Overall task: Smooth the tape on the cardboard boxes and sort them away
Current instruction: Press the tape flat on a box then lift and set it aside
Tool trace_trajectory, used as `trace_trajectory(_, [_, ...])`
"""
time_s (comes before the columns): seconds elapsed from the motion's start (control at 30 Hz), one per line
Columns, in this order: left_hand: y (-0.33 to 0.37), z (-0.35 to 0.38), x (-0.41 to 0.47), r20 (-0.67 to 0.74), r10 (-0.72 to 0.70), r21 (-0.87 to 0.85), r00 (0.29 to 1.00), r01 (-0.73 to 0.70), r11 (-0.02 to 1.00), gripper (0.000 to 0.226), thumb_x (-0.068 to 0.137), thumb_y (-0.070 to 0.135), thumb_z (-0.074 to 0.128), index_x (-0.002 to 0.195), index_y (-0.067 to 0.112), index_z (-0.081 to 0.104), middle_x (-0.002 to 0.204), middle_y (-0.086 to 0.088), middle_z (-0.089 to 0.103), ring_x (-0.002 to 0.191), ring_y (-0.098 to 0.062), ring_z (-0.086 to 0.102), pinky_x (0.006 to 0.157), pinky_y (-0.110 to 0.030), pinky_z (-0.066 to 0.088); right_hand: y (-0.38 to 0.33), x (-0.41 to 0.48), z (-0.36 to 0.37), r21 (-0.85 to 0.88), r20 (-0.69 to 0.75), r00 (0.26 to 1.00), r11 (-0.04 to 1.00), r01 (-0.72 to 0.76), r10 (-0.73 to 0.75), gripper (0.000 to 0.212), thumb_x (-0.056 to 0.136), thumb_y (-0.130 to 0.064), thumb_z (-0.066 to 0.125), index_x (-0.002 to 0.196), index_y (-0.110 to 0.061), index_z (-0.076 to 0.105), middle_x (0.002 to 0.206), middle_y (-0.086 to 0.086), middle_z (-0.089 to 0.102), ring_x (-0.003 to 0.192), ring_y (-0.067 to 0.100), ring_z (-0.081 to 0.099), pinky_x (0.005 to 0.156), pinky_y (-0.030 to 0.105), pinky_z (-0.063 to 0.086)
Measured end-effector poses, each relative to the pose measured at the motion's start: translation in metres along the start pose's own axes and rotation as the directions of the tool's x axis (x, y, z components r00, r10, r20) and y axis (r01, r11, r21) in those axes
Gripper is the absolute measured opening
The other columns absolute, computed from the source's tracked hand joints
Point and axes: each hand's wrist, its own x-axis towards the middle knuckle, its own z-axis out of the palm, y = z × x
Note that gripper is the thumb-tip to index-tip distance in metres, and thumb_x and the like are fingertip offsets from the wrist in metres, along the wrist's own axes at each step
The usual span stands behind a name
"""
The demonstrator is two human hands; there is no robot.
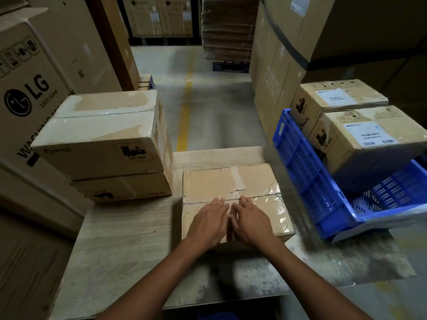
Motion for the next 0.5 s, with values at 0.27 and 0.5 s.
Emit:
trace_trajectory(0.27, [-0.021,0.013,-0.005,0.060,0.058,-0.005,0.996,-0.058,0.998,0.054,0.106,0.040,0.036,0.157,0.022,0.028,0.166,0.002,0.015,0.154,-0.015,0.006,0.124,-0.030,0.003,0.004,-0.005,-0.006,-0.063,-0.016,0.998,0.996,0.060,-0.062,0.050,0.099,-0.052,0.040,0.135,-0.019,0.051,0.149,0.012,0.044,0.145,0.027,0.034,0.109,0.039,0.037])
trace_trajectory(0.5, [-0.037,0.023,-0.032,-0.059,-0.174,0.189,0.983,0.182,0.965,0.073,0.093,0.064,0.005,0.158,0.030,0.009,0.165,-0.005,-0.008,0.153,-0.025,-0.010,0.120,-0.041,-0.011,0.051,-0.033,0.011,-0.121,-0.053,0.980,0.973,-0.196,0.191,0.093,0.084,-0.080,-0.004,0.161,-0.030,0.012,0.169,0.014,0.000,0.156,0.030,-0.003,0.121,0.059,0.005])
